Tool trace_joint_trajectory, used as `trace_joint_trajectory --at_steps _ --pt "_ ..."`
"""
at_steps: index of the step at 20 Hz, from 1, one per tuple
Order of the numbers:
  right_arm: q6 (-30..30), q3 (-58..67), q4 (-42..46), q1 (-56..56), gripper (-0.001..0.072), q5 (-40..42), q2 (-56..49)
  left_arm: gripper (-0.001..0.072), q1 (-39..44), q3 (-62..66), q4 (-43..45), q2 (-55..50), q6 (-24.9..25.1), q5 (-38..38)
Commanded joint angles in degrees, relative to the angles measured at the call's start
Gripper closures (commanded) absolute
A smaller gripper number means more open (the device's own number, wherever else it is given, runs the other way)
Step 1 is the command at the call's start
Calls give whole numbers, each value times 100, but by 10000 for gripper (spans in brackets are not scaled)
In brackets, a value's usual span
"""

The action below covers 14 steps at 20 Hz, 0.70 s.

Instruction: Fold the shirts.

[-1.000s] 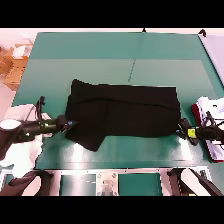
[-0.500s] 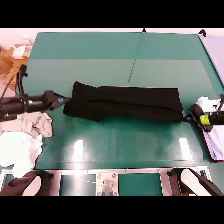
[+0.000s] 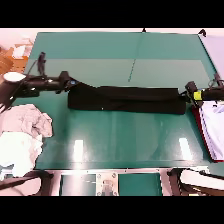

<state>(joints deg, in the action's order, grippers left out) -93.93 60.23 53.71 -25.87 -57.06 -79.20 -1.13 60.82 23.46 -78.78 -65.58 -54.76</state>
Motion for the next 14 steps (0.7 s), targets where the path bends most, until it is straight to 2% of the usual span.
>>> trace_joint_trajectory --at_steps 1,2,3,4,5,7,9,11,14 --pt "9 739 -273 168 697 437 -1174 686 186 831 -61 -1274 94 468" --pt "9 951 -343 179 643 433 -1504 683 184 927 -109 -1458 96 601" --pt "9 1123 -391 179 490 413 -1744 455 184 994 -122 -1572 101 737" --pt "28 1292 -400 153 316 350 -1902 120 184 1034 -144 -1611 101 866" --pt "374 1475 -400 74 211 177 -1969 100 175 1075 -142 -1606 101 966" --pt "1106 1869 -361 -201 212 -385 -1969 105 -17 1276 -146 -1604 68 881" --pt "1617 2173 -181 -592 211 -1123 -1969 104 -280 1519 -144 -1604 48 409" --pt "2170 2192 -157 -896 211 -1495 -2006 104 -459 1694 -146 -1604 46 -59" --pt "2573 2192 -157 -1084 212 -1910 -2321 106 -424 1709 -201 -1604 55 -396"
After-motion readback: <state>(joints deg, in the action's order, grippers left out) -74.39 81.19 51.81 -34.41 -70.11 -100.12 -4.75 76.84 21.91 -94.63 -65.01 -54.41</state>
